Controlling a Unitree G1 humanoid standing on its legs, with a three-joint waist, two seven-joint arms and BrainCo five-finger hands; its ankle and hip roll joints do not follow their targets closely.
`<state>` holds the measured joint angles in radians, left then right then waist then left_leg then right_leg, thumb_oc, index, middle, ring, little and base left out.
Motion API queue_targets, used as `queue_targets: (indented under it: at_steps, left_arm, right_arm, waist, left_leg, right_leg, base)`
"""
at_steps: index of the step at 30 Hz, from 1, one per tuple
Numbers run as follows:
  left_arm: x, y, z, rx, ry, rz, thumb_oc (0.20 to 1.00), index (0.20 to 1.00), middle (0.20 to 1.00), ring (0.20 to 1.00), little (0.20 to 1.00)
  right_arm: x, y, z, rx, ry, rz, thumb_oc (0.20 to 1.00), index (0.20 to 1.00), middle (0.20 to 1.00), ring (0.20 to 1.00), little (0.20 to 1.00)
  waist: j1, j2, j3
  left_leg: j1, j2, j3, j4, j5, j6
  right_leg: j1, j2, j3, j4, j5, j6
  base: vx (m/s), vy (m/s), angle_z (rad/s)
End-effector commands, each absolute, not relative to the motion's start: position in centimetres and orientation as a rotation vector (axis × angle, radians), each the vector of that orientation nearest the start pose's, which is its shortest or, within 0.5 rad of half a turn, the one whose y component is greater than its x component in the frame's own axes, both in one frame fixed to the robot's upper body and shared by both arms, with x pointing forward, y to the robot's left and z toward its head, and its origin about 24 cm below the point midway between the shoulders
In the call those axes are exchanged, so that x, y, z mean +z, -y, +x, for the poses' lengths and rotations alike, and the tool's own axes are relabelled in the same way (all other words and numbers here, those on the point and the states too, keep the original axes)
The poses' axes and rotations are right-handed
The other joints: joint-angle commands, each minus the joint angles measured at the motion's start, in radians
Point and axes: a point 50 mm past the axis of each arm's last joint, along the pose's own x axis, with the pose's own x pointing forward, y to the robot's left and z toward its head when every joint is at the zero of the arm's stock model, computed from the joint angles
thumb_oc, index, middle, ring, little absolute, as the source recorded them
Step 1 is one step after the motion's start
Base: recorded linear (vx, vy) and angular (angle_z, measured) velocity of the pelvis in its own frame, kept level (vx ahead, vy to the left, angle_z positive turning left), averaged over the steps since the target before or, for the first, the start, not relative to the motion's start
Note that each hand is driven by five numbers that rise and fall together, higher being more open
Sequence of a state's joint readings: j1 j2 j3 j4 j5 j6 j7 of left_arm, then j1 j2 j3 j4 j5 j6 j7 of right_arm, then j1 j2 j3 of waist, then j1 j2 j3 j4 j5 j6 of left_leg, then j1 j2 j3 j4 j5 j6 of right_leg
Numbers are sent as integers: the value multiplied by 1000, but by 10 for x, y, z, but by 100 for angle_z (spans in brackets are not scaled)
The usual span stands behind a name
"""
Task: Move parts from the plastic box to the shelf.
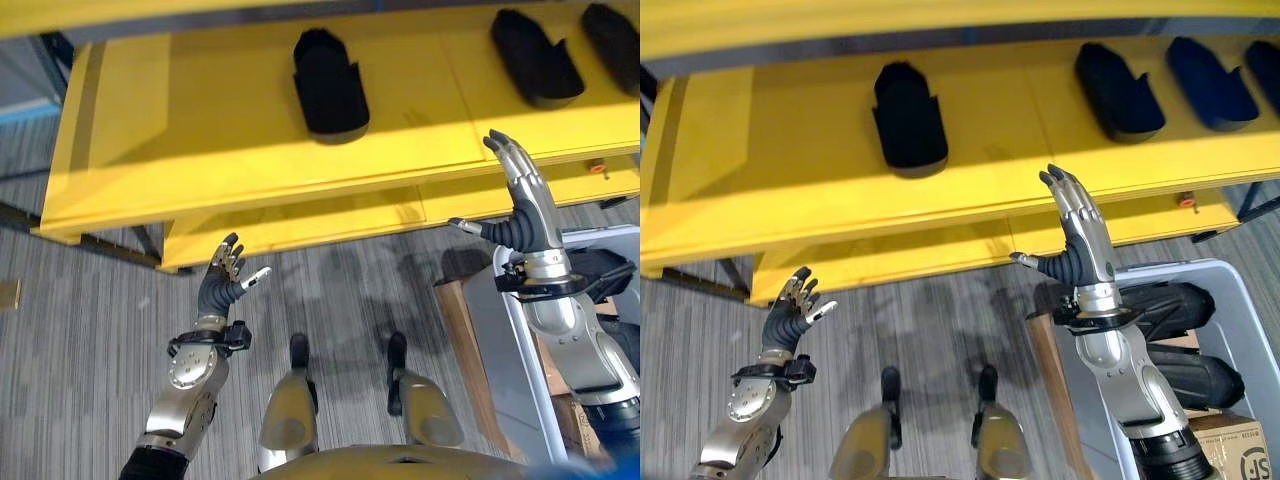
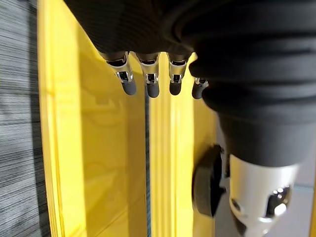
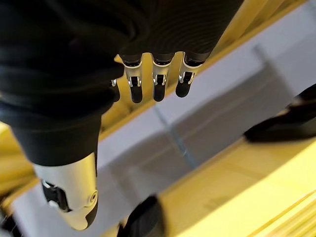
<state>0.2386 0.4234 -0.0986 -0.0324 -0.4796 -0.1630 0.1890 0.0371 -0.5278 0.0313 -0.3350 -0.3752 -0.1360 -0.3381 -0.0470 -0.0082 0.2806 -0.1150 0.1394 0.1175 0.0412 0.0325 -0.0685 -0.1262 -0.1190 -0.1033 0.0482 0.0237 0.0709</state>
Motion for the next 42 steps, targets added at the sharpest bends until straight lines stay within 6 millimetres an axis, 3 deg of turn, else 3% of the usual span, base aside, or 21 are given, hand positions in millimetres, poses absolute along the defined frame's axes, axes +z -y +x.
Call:
queue_targets:
  at_steps: [1,9,15,18,20,21,23,28,29,36,42]
  left_arm:
    - [27,-226,196,131,-47,-43,1000,1000,1000,1000,1000]
    - [11,-216,185,112,-114,-84,1000,1000,1000,1000,1000]
    - [10,-211,188,112,-112,-100,1000,1000,1000,1000,1000]
    - [8,-210,190,109,-116,-94,1000,1000,1000,1000,1000]
    - [7,-208,191,95,-120,-84,1000,1000,1000,1000,1000]
    - [7,-208,191,92,-119,-82,1000,1000,1000,1000,1000]
    - [7,-210,187,107,-119,-82,1000,1000,1000,1000,1000]
    - [12,-216,185,148,-84,-87,1000,1000,1000,1000,1000]
    - [12,-213,184,144,-80,-111,1000,1000,1000,1000,1000]
    - [11,-207,185,98,-91,-122,1000,1000,1000,1000,1000]
    - [11,-210,184,92,-102,-107,1000,1000,1000,1000,1000]
  right_arm:
    - [165,200,225,-169,686,-665,1000,1000,1000,1000,1000]
    - [143,217,214,-194,547,-595,1000,1000,1000,1000,1000]
    - [160,218,220,-176,615,-649,1000,1000,1000,1000,1000]
    - [158,223,218,-185,601,-668,1000,1000,1000,1000,1000]
    - [154,227,216,-203,571,-669,1000,1000,1000,1000,1000]
    - [151,228,214,-207,556,-666,1000,1000,1000,1000,1000]
    - [147,223,215,-184,547,-648,1000,1000,1000,1000,1000]
    - [143,205,230,-105,560,-588,1000,1000,1000,1000,1000]
    - [142,198,232,-66,557,-566,1000,1000,1000,1000,1000]
    - [134,195,231,-32,500,-503,1000,1000,1000,1000,1000]
    - [129,184,232,23,473,-457,1000,1000,1000,1000,1000]
  waist:
    - [2,2,-49]
    - [-46,64,-97]
    - [-46,104,-77]
    - [-44,100,-58]
    - [-41,88,-56]
    - [-42,80,-58]
    - [-21,78,-57]
    - [35,83,-48]
    - [29,93,-54]
    - [13,77,-98]
    - [5,53,-132]
  left_leg:
    - [-33,71,-29,-33,86,-19]
    - [50,132,9,-95,162,-46]
    - [55,160,-6,-90,230,-52]
    - [21,165,-31,-60,296,-64]
    - [-2,148,-26,-51,300,-56]
    - [-6,124,-42,-50,279,-45]
    - [-14,39,-148,-68,224,-29]
    - [-81,-152,-391,-54,175,-6]
    - [-55,-147,-399,-61,150,9]
    - [-2,-171,-365,-57,84,46]
    - [54,-183,-253,-67,25,98]
  right_leg:
    - [11,-24,12,72,-84,48]
    - [46,39,46,103,-134,6]
    - [11,74,57,231,-202,-42]
    - [16,75,41,240,-214,-62]
    - [31,65,25,212,-203,-66]
    - [43,56,17,191,-199,-63]
    - [56,62,43,155,-191,-59]
    - [77,123,166,82,-141,-52]
    - [68,144,211,90,-137,-52]
    - [92,113,253,42,-103,-27]
    - [101,85,332,21,-70,16]
  base:
    - [12,-74,-31]
    - [12,-99,-19]
    - [-47,-118,-6]
    - [-73,-179,13]
    - [-33,-161,26]
    - [28,-131,35]
    - [101,-84,36]
    - [74,-34,-69]
    - [19,91,-162]
    - [65,145,-76]
    - [62,189,-46]
